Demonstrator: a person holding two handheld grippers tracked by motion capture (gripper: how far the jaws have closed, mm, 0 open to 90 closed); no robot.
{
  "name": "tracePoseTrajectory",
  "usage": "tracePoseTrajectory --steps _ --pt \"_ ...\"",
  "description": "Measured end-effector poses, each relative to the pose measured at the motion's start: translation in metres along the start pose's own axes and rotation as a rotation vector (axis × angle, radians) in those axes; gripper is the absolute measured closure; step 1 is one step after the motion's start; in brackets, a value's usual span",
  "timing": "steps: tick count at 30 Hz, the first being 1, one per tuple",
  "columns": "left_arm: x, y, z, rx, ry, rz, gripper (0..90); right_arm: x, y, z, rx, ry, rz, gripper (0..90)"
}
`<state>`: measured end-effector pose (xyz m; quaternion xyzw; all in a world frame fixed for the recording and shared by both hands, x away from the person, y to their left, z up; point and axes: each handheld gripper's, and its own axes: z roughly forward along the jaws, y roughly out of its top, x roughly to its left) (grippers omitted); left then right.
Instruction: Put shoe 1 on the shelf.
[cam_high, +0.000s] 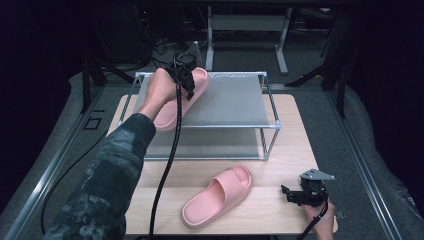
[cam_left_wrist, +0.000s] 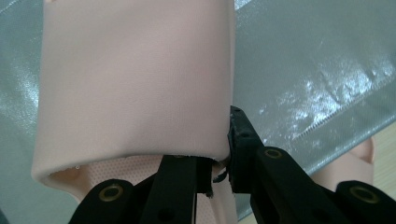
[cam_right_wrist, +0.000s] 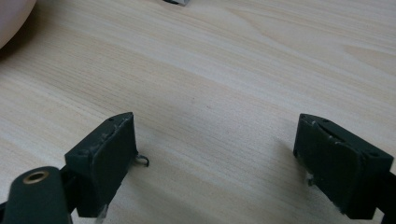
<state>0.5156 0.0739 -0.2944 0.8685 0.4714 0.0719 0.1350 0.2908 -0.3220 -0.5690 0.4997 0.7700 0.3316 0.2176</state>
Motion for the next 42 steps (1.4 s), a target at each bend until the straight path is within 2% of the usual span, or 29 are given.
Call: tracePoseTrajectory --steps 7,12,16,19,22,24,26,29,30,32,36,42 --pt "0.011 0.005 0.011 -0.017 -0.007 -0.082 82.9 0.000 0.000 0.000 -0.001 0.001 -0.001 12.9" --pt "0.015 0.010 0.018 -0.031 -0.002 -0.121 83.0 0.000 0.000 0.000 -0.001 0.001 -0.002 12.9" --pt "0.015 0.014 0.027 -0.050 0.031 -0.158 83.1 0.000 0.000 0.001 -0.007 0.004 0.001 13.0" --pt "0.013 0.016 0.032 -0.065 0.051 -0.162 82.8 0.000 0.000 0.001 -0.011 0.005 0.003 13.0" --pt "0.013 0.015 0.032 -0.066 0.053 -0.133 81.2 0.000 0.000 0.001 -0.008 0.006 -0.001 13.2" --pt "0.015 0.011 0.031 -0.059 0.045 -0.108 72.8 0.000 0.000 0.001 -0.008 0.006 -0.001 13.2" --pt "0.016 0.006 0.029 -0.065 0.023 -0.080 60.5 0.000 0.000 0.001 -0.008 0.006 -0.001 13.2" --pt "0.018 -0.006 0.019 -0.116 -0.009 -0.043 42.4 0.000 0.000 0.001 -0.008 0.006 -0.001 13.3" --pt "0.019 -0.011 0.015 -0.139 -0.027 -0.040 38.6 0.000 0.000 0.001 -0.008 0.006 -0.001 13.3" --pt "0.023 -0.022 0.005 -0.179 -0.032 -0.025 31.7 0.000 0.000 0.001 -0.008 0.006 -0.001 13.3" --pt "0.028 -0.042 -0.005 -0.215 -0.032 0.001 23.8 0.000 0.000 0.001 -0.009 0.005 0.000 13.3" --pt "0.038 -0.078 -0.008 -0.258 -0.048 0.020 15.2 0.000 0.000 0.001 -0.008 0.003 0.000 13.4"
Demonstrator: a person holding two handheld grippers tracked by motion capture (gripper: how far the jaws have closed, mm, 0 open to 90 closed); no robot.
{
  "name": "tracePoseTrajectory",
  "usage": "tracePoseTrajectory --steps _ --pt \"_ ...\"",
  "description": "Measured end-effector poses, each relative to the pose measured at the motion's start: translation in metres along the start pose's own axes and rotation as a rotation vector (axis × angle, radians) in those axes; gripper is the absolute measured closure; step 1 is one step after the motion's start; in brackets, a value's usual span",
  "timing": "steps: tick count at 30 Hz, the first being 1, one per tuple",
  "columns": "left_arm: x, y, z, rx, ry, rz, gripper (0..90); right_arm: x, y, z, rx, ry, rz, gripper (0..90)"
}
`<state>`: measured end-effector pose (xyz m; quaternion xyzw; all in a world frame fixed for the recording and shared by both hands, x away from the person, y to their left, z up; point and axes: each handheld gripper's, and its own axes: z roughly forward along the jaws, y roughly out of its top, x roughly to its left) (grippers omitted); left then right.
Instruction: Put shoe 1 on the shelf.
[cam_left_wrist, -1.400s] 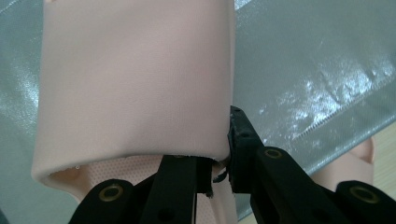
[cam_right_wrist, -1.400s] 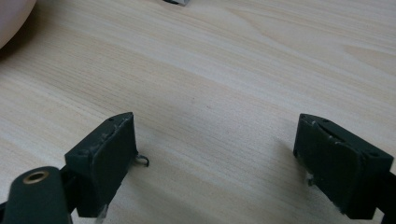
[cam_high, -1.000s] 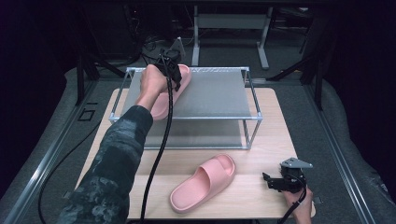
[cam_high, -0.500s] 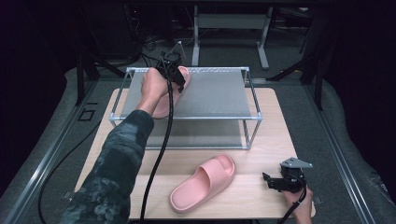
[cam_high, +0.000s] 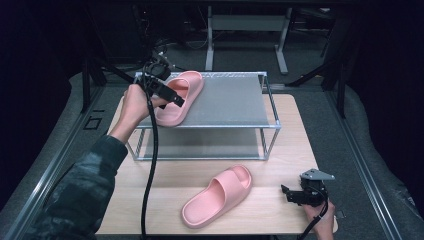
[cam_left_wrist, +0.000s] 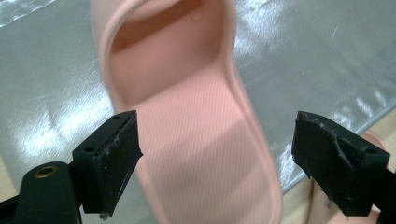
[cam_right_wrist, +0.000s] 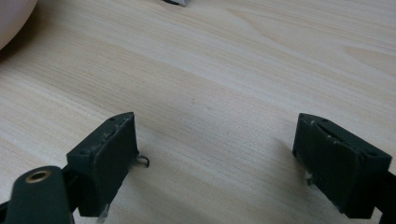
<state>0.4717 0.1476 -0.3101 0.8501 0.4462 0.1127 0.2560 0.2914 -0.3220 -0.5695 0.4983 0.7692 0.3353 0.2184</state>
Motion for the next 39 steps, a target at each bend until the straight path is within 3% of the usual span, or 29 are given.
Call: tracePoseTrajectory --steps 3,5,7,10,12,21,27,35,39 --pt "0.004 -0.014 -0.002 -0.015 -0.019 0.002 13.1 0.000 0.000 0.000 -0.005 0.000 0.002 13.5" --pt "0.008 -0.021 -0.002 -0.023 -0.053 -0.018 8.7 0.000 0.000 0.000 -0.005 -0.001 0.002 13.6" --pt "0.009 -0.028 -0.001 -0.031 -0.031 -0.011 5.1 0.000 0.000 0.000 -0.005 -0.002 0.003 13.7" --pt "0.011 -0.036 0.000 -0.032 -0.061 -0.019 1.7 0.000 0.000 0.000 -0.004 -0.001 0.001 13.7" --pt "0.010 -0.040 0.001 -0.029 -0.040 -0.004 1.8 0.000 0.000 0.000 -0.004 -0.001 0.001 13.8" --pt "0.001 -0.057 0.014 -0.015 -0.034 0.016 6.3 0.000 0.000 0.000 -0.006 -0.001 0.002 13.9" --pt "-0.002 -0.060 0.015 -0.052 -0.041 0.009 6.3 0.000 0.000 0.000 -0.005 -0.002 0.002 13.9" --pt "-0.021 -0.055 0.016 -0.060 -0.085 0.048 10.5 0.000 0.000 0.000 -0.006 -0.001 0.002 13.9" --pt "-0.028 -0.050 0.019 -0.069 -0.067 0.064 11.2 0.000 0.000 0.000 -0.006 -0.001 0.002 13.9"
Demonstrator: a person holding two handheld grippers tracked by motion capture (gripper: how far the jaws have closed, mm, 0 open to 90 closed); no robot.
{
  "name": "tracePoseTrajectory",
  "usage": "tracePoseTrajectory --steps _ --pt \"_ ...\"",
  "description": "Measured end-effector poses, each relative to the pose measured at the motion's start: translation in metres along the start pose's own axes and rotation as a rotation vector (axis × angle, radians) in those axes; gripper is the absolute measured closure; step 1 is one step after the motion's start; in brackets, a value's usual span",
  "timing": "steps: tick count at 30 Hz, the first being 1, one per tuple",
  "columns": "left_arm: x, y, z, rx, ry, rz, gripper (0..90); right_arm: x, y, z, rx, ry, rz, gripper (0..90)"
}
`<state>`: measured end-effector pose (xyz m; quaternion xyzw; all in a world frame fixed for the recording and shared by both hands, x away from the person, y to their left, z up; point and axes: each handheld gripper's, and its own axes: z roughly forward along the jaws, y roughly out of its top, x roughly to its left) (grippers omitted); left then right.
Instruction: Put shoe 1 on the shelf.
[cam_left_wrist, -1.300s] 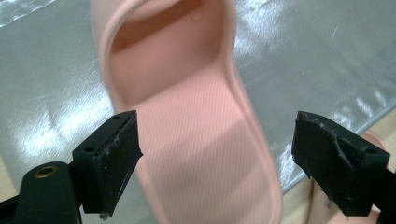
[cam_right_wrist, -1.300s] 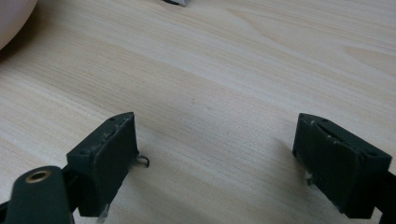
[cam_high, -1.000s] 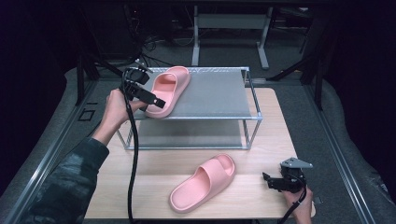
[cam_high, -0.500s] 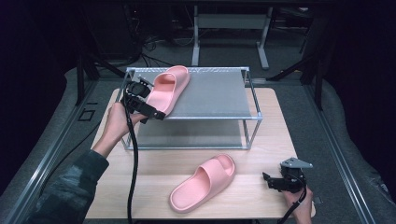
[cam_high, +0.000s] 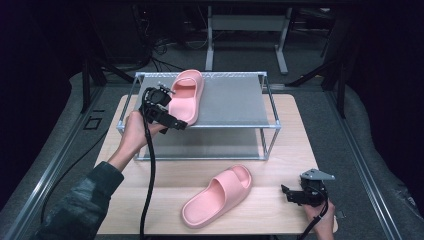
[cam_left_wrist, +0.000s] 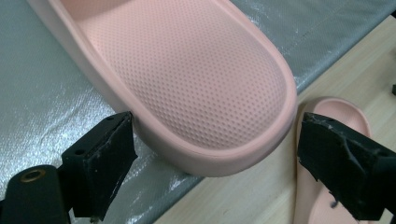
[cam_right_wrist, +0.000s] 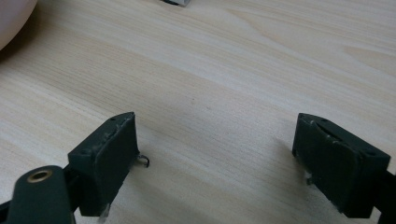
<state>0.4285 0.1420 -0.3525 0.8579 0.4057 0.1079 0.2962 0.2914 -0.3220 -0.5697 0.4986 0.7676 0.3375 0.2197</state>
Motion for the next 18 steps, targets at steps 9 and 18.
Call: tracePoseTrajectory --steps 9,18 --pt "-0.0008 0.0047 0.0061 0.004 0.036 0.008 12.7 0.0001 0.0000 -0.0001 0.000 0.000 0.001 14.0" --pt "0.0000 0.0008 0.0003 -0.021 0.030 0.004 8.5 0.0001 0.0000 -0.0001 0.000 0.001 0.001 14.1"
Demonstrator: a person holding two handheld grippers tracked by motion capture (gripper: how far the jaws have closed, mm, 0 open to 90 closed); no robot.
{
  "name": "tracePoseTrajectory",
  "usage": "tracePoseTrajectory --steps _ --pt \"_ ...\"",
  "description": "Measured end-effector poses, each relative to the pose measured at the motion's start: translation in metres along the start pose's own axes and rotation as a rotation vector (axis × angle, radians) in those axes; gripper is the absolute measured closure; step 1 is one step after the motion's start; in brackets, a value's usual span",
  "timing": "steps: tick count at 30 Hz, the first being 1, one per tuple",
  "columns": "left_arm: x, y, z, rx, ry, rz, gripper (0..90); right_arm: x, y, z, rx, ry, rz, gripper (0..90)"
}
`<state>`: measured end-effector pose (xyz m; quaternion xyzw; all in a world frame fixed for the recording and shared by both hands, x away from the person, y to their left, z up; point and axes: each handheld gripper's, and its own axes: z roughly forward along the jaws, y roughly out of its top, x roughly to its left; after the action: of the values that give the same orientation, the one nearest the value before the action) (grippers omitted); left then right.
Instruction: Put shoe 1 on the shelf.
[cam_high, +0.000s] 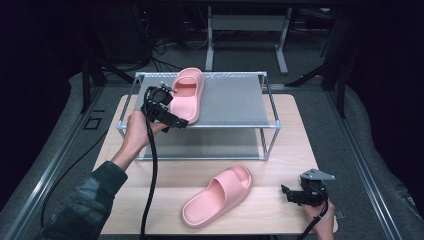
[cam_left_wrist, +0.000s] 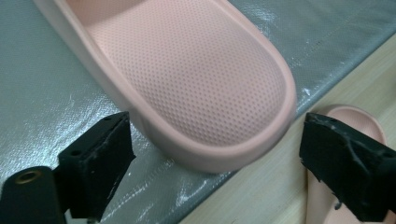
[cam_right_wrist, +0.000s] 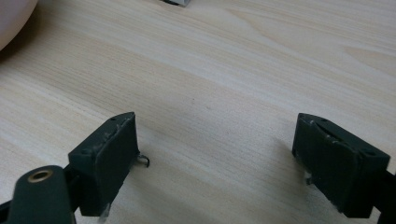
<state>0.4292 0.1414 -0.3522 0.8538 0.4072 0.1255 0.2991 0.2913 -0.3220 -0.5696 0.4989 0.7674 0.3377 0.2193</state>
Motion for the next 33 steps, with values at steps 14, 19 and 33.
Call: tracePoseTrajectory --steps 14,19,33 --pt "-0.009 -0.046 -0.031 -0.038 -0.002 0.077 7.1 0.000 0.000 0.000 0.000 0.000 0.000 14.1" --pt "-0.011 -0.072 -0.032 -0.047 0.001 0.091 7.1 0.000 0.000 0.000 0.000 0.000 0.000 14.1" --pt "-0.022 -0.151 -0.001 -0.060 0.033 0.158 7.4 0.000 0.000 0.000 0.000 0.000 0.000 14.1"
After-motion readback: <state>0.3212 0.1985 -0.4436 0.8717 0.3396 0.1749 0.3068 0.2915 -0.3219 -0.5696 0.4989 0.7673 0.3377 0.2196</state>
